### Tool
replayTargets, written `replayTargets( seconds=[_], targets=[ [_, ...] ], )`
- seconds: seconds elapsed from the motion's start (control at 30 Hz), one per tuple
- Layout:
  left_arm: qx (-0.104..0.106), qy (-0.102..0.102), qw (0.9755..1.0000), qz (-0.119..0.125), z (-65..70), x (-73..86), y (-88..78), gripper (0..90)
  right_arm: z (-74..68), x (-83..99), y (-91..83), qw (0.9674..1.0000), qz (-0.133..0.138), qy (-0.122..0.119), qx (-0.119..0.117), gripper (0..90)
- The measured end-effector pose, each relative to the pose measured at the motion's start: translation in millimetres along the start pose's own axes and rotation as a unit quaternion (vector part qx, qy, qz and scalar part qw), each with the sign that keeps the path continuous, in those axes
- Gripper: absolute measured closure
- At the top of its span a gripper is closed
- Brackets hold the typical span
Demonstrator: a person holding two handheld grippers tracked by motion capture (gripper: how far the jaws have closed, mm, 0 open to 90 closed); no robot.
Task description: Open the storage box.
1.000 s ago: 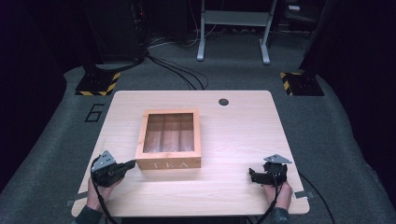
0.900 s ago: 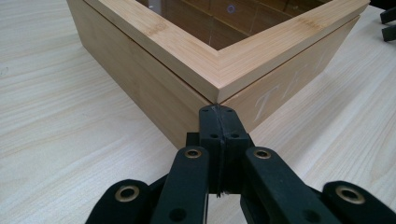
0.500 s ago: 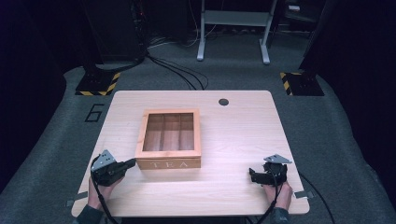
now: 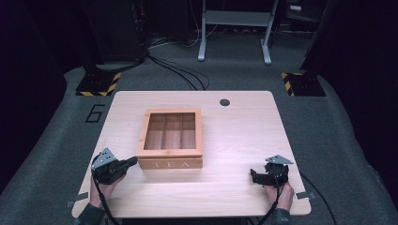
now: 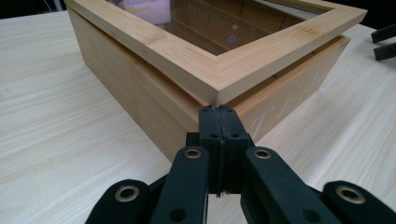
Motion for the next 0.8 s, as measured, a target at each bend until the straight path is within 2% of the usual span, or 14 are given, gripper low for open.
replayTargets(
  seconds=[0.03, 0.2, 0.23, 0.27, 0.33, 0.43, 0.53, 0.57, 0.7, 0.73, 0.8],
  targets=[
    [0.001, 0.007, 1.0000, -0.001, -0.9, -0.8, -0.7, 89.7, 0.0, 0.0, 0.0, 1.0000, 0.000, 0.000, 0.000, 5.5],
    [0.003, 0.003, 1.0000, 0.005, -1.1, -3.5, 0.7, 89.3, 0.1, 0.0, -0.1, 1.0000, -0.002, 0.000, 0.000, 5.5],
    [0.004, -0.004, 0.9999, 0.011, -0.5, -4.3, 1.8, 89.2, 0.0, 0.0, 0.0, 1.0000, 0.000, 0.000, 0.000, 5.5],
    [0.009, 0.001, 0.9999, 0.005, -1.5, -4.8, 0.8, 89.1, 0.0, 0.0, -0.1, 1.0000, -0.001, 0.000, 0.000, 5.5],
    [0.006, -0.001, 0.9999, 0.015, -1.2, -6.6, 1.1, 89.1, 0.0, 0.0, -0.1, 1.0000, -0.001, 0.000, 0.000, 5.6],
    [0.006, 0.007, 0.9998, 0.020, -2.5, -9.9, -0.3, 89.1, 0.1, 0.0, 0.0, 1.0000, -0.001, 0.000, 0.000, 5.5],
    [0.006, 0.003, 0.9994, 0.033, -2.8, -13.6, -0.2, 89.0, 0.0, 0.0, 0.0, 1.0000, -0.001, 0.000, 0.000, 5.5],
    [0.011, 0.005, 0.9995, 0.030, -3.2, -15.0, -0.5, 89.0, 0.1, 0.0, -0.1, 1.0000, -0.002, 0.000, 0.000, 5.5],
    [0.005, 0.015, 0.9992, 0.036, -4.3, -20.4, 3.3, 88.8, 0.2, 0.0, 0.0, 1.0000, -0.001, -0.001, 0.000, 5.5],
    [0.007, 0.020, 0.9993, 0.030, -5.4, -21.3, 3.0, 88.8, 0.0, 0.0, 0.0, 1.0000, -0.001, 0.000, 0.000, 5.5],
    [0.006, 0.021, 0.9990, 0.040, -6.2, -23.2, 4.5, 88.8, 0.4, -0.1, 0.1, 1.0000, -0.001, -0.002, 0.000, 5.6]
  ],
)
Point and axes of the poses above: each handheld gripper's, and its own axes: y roughly forward along the jaws, x roughly out of its underside, z roughly to its right, the point moved 3 cm from there along y, roughly forward along the jaws, and after that the axes turned 6 degrees about -z, right-handed, at the moved point
